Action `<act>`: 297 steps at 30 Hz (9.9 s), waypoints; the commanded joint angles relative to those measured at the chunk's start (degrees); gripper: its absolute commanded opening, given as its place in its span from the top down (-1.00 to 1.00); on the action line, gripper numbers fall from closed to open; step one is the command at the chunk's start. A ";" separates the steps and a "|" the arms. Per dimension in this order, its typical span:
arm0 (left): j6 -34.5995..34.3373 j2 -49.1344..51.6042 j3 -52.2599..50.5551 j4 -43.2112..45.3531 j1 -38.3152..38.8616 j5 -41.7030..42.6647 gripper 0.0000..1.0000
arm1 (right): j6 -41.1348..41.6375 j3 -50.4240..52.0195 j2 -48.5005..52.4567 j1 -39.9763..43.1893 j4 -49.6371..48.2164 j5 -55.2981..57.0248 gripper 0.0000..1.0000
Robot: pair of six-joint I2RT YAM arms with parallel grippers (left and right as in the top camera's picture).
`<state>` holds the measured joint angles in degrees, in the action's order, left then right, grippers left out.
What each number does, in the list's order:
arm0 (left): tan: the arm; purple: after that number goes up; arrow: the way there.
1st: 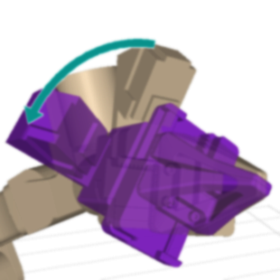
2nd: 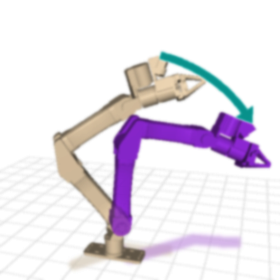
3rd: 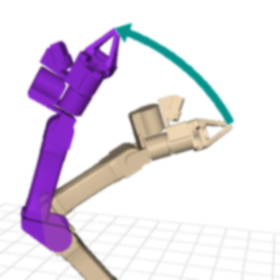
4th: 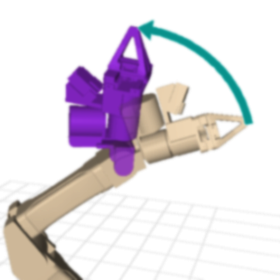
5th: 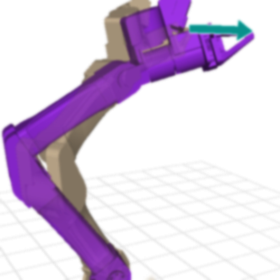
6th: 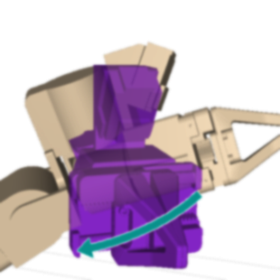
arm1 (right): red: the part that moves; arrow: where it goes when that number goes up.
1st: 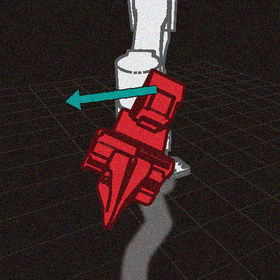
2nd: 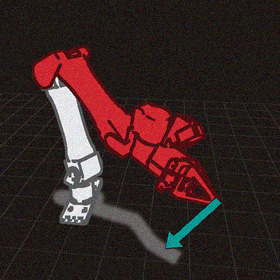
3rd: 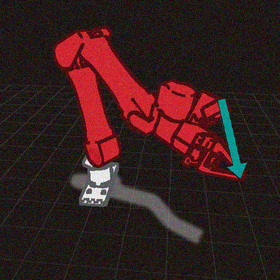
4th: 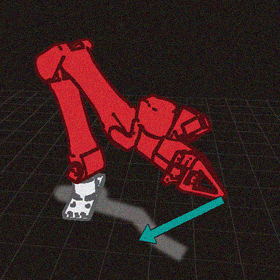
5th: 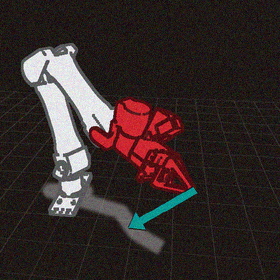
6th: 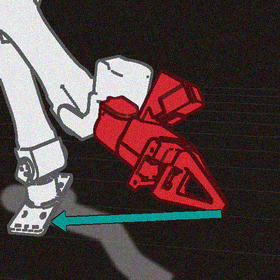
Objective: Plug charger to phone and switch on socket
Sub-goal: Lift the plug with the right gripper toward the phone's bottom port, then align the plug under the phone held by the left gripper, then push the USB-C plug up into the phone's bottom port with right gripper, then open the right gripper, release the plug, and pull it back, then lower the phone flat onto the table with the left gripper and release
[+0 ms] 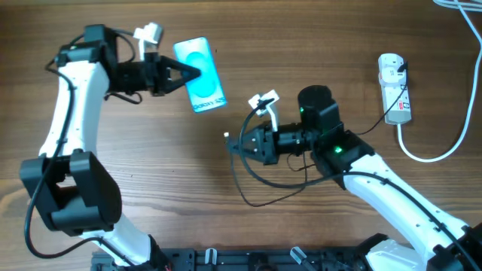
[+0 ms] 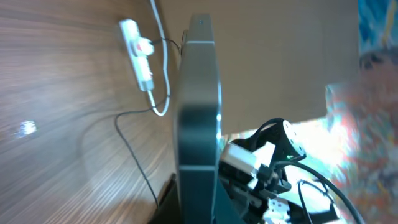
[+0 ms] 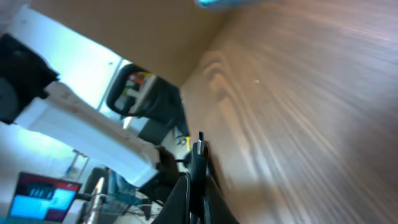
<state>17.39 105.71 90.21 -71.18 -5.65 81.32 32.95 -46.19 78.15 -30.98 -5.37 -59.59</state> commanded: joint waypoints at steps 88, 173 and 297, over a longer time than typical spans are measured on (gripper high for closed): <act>0.09 -1.57 0.11 2.14 6.62 9.05 0.92 | 12.46 0.48 3.02 5.14 -12.15 -4.98 0.91; -2.82 -1.57 0.11 3.91 8.50 8.87 0.92 | 16.63 0.48 7.87 7.32 -25.55 -12.90 0.91; -11.93 15.13 -9.03 24.39 9.66 -36.26 0.92 | 0.04 0.48 7.91 10.91 4.55 -2.86 -0.21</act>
<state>6.26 120.09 81.30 -47.53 4.05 45.01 34.35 -44.73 85.82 -19.84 -0.91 -63.70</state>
